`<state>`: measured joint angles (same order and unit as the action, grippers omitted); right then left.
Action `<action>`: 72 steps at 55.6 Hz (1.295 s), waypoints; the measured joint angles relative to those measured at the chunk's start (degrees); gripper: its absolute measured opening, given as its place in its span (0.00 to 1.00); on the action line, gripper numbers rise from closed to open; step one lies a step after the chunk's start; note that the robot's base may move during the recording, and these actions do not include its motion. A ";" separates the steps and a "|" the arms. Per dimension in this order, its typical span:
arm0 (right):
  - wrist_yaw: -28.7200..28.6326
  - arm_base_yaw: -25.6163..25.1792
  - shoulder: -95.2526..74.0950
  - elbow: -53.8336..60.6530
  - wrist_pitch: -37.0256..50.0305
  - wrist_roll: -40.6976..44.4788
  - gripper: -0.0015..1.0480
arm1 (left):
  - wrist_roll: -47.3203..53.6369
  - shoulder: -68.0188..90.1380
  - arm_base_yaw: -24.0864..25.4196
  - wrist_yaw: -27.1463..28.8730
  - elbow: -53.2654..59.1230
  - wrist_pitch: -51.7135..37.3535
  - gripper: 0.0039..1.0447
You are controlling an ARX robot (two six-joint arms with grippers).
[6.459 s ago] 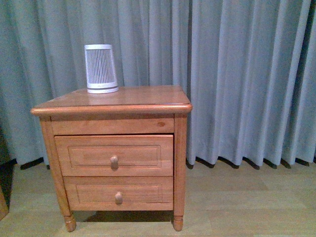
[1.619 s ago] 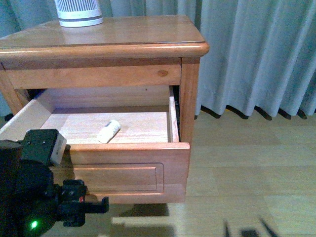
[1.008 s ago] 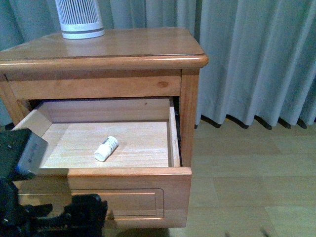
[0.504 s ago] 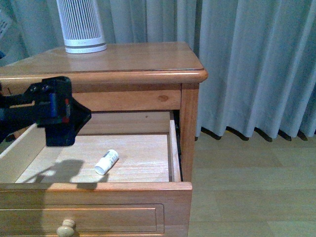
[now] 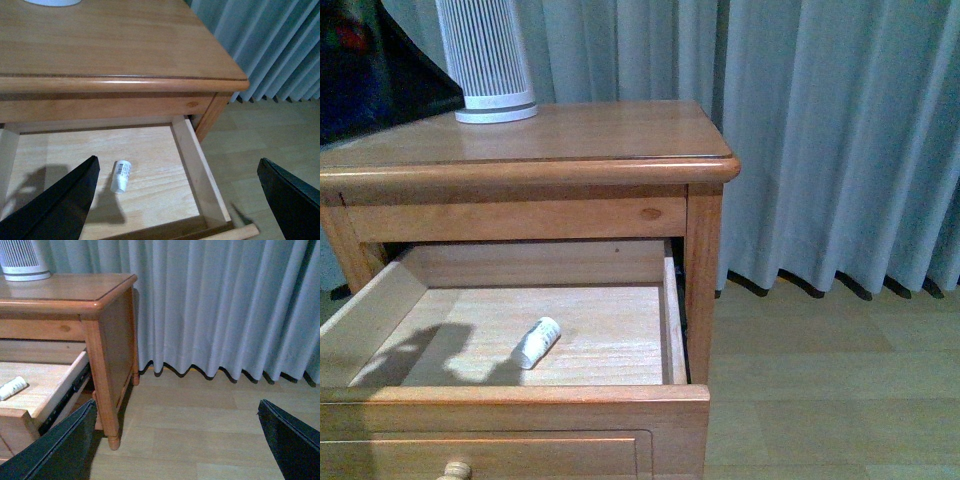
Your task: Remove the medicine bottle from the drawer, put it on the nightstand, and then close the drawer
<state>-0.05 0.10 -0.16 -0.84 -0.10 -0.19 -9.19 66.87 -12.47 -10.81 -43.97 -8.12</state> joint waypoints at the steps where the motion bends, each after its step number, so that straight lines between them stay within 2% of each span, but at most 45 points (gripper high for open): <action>1: 0.00 0.00 0.00 0.00 0.00 0.02 0.93 | -0.20 -0.92 0.07 -0.22 0.00 0.55 0.94; 12: 0.02 0.00 0.00 0.00 0.00 0.02 0.93 | -1.25 -9.79 1.70 -2.01 0.00 7.43 0.94; 54: 0.11 0.00 -0.02 0.00 -0.02 0.02 0.93 | -1.64 -11.28 1.88 -2.62 0.20 7.76 0.94; 58: -0.35 -0.02 0.00 0.02 0.09 0.02 0.93 | 3.10 -13.35 0.66 14.53 6.34 -4.52 0.80; 61: -0.20 -0.02 -0.02 0.02 0.04 0.02 0.93 | 5.09 -15.08 1.07 20.22 10.23 -9.66 0.72; 70: -0.20 -0.04 0.00 0.02 0.04 0.02 0.93 | 7.76 -20.50 3.41 19.65 20.50 -14.80 0.43; 72: -1.44 -0.37 -1.07 -0.74 -2.40 -1.20 0.93 | 7.96 -21.24 3.76 19.02 21.86 -15.19 0.38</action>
<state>-1.50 -0.27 -1.23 -1.58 -2.50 -1.39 -1.23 45.63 -8.71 8.21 -22.11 -23.31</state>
